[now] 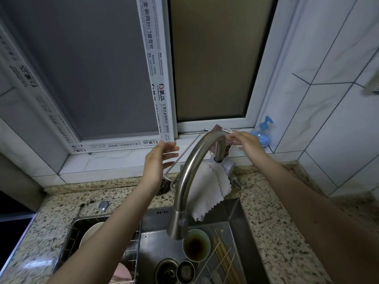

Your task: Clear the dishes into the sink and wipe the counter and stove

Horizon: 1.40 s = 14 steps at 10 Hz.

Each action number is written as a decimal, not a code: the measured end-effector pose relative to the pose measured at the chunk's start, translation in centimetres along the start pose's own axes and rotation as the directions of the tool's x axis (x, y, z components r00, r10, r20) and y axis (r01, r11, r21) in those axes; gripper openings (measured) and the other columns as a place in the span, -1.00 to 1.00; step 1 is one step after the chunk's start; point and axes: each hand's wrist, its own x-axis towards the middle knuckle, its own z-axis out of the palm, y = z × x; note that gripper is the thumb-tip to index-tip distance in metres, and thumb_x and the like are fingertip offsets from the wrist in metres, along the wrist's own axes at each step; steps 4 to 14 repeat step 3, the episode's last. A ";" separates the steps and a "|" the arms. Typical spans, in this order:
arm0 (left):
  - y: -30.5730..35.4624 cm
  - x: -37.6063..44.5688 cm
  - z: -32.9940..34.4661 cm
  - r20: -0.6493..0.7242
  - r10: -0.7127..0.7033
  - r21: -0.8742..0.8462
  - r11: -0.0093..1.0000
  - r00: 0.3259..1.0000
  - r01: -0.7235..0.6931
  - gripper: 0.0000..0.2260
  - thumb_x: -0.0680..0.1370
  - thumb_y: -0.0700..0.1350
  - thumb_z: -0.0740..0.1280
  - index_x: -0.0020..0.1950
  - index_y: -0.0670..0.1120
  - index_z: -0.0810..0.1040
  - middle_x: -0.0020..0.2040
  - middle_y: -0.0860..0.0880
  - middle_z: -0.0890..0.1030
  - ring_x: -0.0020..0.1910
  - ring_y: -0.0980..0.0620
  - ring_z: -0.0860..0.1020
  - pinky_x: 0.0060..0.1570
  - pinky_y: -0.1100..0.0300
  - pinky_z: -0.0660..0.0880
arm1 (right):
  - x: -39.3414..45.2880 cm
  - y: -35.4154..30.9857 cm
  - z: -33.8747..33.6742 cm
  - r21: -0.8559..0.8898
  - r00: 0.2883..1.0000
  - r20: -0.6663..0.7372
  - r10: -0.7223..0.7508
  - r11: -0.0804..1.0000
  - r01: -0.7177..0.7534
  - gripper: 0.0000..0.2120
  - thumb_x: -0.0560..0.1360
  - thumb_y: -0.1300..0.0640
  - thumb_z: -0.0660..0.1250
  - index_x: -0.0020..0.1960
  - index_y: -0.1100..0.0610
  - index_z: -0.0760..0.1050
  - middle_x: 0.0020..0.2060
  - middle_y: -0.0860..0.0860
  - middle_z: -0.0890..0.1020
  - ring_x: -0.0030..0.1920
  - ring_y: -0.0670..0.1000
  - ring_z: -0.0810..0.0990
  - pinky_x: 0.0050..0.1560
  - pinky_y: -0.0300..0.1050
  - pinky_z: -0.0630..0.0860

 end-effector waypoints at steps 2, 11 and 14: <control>1.2 -4.3 -0.6 -0.020 0.034 -0.001 0.999 0.999 -0.034 -0.64 0.64 0.02 0.04 -0.04 -0.05 0.60 -0.08 -0.01 0.66 0.04 -0.10 0.59 0.11 -0.03 0.49 | -3.8 -0.1 -1.3 0.070 0.999 -0.031 -0.025 0.997 0.027 -0.74 0.59 0.01 0.15 0.14 0.11 0.50 0.01 0.03 0.63 0.00 0.02 0.57 0.04 -0.08 0.41; 1.8 -6.5 -1.1 -0.042 0.032 -0.027 0.999 0.999 -0.033 -0.63 0.65 0.02 0.02 -0.01 -0.06 0.59 -0.06 -0.02 0.65 0.04 -0.08 0.58 0.08 0.01 0.50 | -6.1 -0.6 -1.8 0.164 0.996 -0.074 -0.046 0.985 0.057 -0.73 0.60 0.05 0.14 0.16 0.15 0.49 0.00 0.07 0.62 -0.02 0.04 0.56 -0.09 -0.13 0.42; 1.8 -6.5 -1.1 -0.042 0.032 -0.027 0.999 0.999 -0.033 -0.63 0.65 0.02 0.02 -0.01 -0.06 0.59 -0.06 -0.02 0.65 0.04 -0.08 0.58 0.08 0.01 0.50 | -6.1 -0.6 -1.8 0.164 0.996 -0.074 -0.046 0.985 0.057 -0.73 0.60 0.05 0.14 0.16 0.15 0.49 0.00 0.07 0.62 -0.02 0.04 0.56 -0.09 -0.13 0.42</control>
